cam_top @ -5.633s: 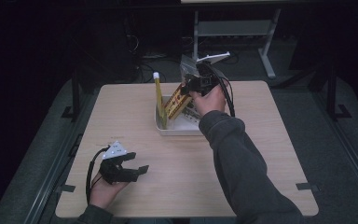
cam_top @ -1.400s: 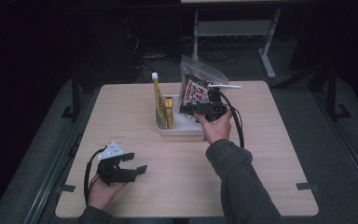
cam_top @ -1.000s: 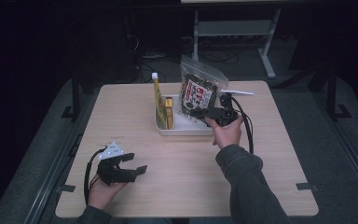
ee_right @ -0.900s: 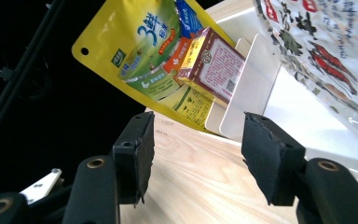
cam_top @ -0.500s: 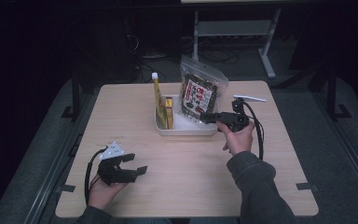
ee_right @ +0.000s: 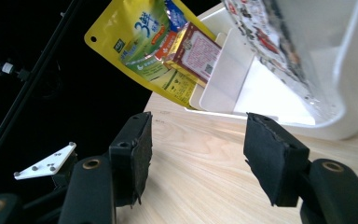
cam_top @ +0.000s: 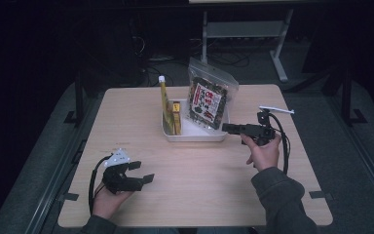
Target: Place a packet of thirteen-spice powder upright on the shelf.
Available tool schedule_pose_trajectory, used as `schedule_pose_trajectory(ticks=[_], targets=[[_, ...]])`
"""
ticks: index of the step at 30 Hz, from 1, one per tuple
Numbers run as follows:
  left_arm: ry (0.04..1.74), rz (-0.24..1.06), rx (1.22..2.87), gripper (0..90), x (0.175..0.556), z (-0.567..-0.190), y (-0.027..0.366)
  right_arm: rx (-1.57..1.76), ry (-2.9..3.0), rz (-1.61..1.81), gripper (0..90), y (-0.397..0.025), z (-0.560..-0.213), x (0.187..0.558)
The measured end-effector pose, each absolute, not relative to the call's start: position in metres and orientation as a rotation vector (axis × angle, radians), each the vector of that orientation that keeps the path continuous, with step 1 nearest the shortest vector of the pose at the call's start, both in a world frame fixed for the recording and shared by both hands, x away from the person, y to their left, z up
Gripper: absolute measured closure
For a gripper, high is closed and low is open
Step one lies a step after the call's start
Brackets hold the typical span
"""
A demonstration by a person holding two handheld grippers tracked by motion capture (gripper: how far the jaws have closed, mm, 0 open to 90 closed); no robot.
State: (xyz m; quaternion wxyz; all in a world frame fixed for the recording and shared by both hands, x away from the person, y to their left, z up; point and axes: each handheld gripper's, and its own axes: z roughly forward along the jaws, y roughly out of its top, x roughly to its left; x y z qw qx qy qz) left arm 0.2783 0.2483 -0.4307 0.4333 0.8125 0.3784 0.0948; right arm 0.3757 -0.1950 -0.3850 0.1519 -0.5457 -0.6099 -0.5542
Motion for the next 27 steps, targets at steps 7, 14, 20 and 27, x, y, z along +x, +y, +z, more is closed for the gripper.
schedule_pose_trajectory(ticks=[7,14,20,27], targets=[[0.944,0.238,2.027,23.4,0.278,-0.431,0.249,-1.579,-1.741,-1.592,39.5,-0.21,-0.389,0.369],[0.946,0.237,2.025,23.4,0.279,-0.431,0.251,-1.603,-1.768,-1.571,38.8,-0.225,-0.394,0.36],[0.949,0.239,2.024,23.2,0.279,-0.432,0.25,-1.625,-1.743,-1.567,38.3,-0.237,-0.403,0.354],[0.951,0.243,2.026,23.0,0.278,-0.432,0.25,-1.622,-1.745,-1.563,38.4,-0.244,-0.411,0.346]])
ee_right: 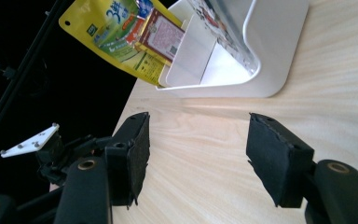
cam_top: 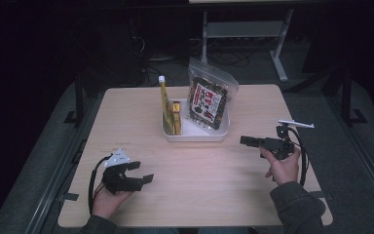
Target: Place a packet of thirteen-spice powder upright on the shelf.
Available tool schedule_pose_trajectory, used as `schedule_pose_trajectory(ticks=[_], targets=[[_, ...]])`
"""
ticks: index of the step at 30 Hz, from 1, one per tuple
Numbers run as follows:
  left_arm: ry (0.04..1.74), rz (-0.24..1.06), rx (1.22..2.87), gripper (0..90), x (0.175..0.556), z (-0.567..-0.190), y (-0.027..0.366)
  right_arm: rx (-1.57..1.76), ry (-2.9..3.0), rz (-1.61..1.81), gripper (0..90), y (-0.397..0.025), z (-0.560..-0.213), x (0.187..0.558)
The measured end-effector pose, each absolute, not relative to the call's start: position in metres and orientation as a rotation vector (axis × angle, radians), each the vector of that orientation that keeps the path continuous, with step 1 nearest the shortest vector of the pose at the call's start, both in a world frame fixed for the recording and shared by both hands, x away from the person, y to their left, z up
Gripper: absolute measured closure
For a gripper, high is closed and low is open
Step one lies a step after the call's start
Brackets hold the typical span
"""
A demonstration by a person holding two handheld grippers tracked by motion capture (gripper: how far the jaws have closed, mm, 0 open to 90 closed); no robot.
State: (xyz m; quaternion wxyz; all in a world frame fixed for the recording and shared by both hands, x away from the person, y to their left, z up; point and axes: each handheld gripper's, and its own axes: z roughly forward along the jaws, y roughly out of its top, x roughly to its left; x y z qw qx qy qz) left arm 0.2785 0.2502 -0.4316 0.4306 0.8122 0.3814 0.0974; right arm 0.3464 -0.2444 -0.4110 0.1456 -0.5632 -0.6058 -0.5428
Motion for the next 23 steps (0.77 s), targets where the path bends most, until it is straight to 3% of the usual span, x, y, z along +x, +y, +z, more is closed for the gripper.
schedule_pose_trajectory(ticks=[23], targets=[[0.957,0.244,2.035,22.7,0.279,-0.434,0.25,-1.51,-1.896,-1.431,34.9,-0.238,-0.441,0.304]])
